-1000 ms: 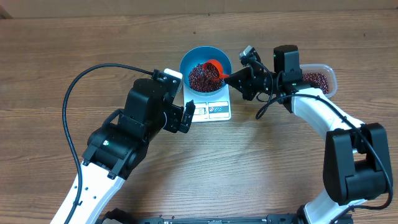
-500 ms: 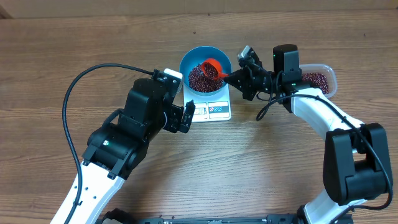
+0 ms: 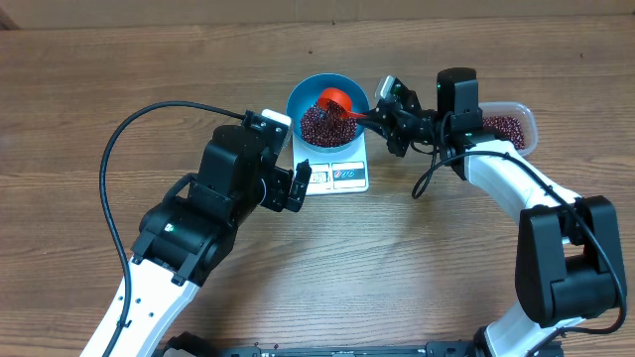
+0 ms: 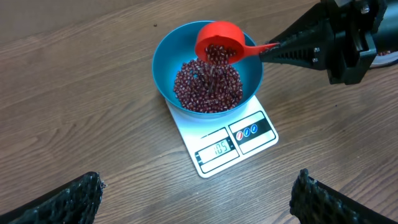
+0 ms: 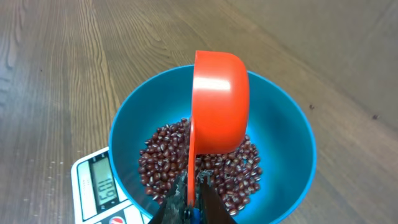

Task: Scoop item into bowl and weigh 150g on scale
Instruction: 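Tilt the scoop to pour beans into the blue bowl, then lift the empty scoop and move it back to the bean tub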

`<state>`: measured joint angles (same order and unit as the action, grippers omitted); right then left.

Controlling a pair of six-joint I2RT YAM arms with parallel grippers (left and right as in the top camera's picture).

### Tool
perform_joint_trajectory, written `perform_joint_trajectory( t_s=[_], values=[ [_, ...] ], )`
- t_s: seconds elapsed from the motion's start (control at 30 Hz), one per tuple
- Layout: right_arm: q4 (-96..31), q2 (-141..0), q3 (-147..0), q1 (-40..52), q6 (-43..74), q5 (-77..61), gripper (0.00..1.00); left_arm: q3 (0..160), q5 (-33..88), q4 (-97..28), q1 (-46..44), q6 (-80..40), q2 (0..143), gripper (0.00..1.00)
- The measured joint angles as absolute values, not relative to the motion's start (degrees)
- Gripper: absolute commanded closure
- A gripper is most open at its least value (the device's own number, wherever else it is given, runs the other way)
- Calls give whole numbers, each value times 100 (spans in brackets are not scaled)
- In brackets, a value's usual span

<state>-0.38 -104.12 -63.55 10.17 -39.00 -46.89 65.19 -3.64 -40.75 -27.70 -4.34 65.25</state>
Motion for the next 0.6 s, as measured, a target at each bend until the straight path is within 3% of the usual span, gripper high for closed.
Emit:
perform_joint_trajectory(
  t_s=[0.6],
  values=[
    [602,-10412,-6355,1017,-4222,-3870,96,6519,-364,-4075,-2770,-434,6525,0]
  ],
)
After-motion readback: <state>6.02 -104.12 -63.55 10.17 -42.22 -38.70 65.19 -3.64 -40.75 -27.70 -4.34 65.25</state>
